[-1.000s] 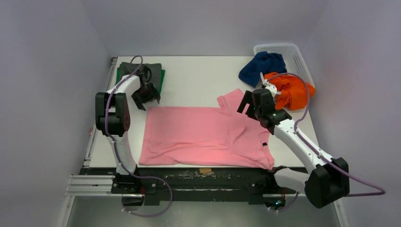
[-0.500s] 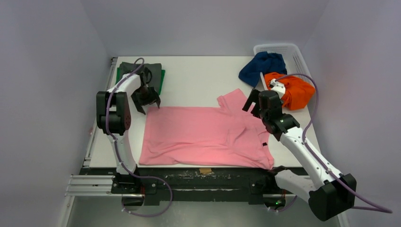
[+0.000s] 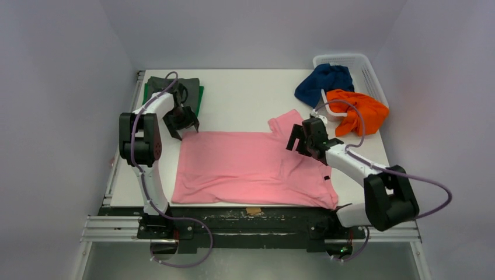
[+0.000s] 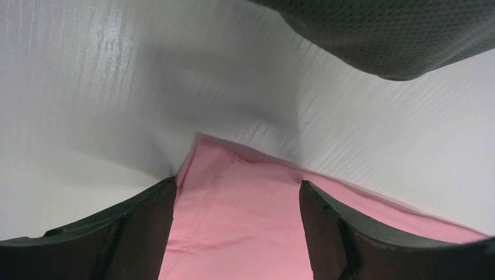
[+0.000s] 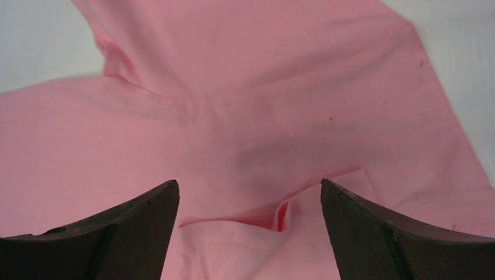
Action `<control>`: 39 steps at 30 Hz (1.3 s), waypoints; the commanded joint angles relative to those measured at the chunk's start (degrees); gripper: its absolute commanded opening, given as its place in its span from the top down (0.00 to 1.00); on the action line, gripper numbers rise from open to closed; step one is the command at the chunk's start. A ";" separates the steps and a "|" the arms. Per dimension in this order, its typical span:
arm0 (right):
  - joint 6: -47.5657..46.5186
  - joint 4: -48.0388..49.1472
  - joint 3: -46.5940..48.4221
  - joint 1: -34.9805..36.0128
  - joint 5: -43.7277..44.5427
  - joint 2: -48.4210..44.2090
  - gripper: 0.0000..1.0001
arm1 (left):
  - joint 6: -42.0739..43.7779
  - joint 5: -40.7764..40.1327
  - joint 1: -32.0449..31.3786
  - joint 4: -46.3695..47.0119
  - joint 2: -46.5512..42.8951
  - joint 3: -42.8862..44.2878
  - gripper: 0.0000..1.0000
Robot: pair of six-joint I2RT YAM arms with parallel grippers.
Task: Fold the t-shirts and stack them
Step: Grab the side of the flattened tshirt furthest away from the robot with both arms
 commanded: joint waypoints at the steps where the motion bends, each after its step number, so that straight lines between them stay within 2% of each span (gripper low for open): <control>1: 2.71 0.14 1.34 -0.12 -3.26 6.71 0.11 | -0.90 0.31 0.09 0.91 -2.25 0.65 0.25; 8: 4.10 -3.89 3.26 -5.39 -5.66 15.86 0.13 | -1.52 1.26 0.13 1.09 -2.44 0.32 0.25; 17: 0.23 -11.27 5.97 -12.05 -2.83 15.16 0.13 | -4.01 1.58 -1.70 1.84 -2.75 0.55 0.25; 24: -2.35 -13.74 7.39 -14.70 -0.64 13.48 0.12 | -6.17 -2.23 -4.86 -0.43 -0.66 4.85 0.25; 28: -2.87 -13.45 7.35 -15.08 -1.22 12.88 0.12 | -6.87 -3.61 -5.98 -1.87 0.93 7.04 0.33; 33: -3.70 -12.91 6.93 -15.03 -1.84 11.49 0.12 | -7.25 -4.28 -6.22 -3.16 1.53 8.02 0.57; 35: -4.00 -12.89 6.79 -15.00 -1.71 10.88 0.12 | -6.73 -4.77 -6.68 -3.91 1.72 8.30 0.59; 39: -4.26 -12.93 6.66 -15.01 -1.83 10.43 0.12 | -7.44 -11.74 -7.36 -9.77 2.09 10.35 0.56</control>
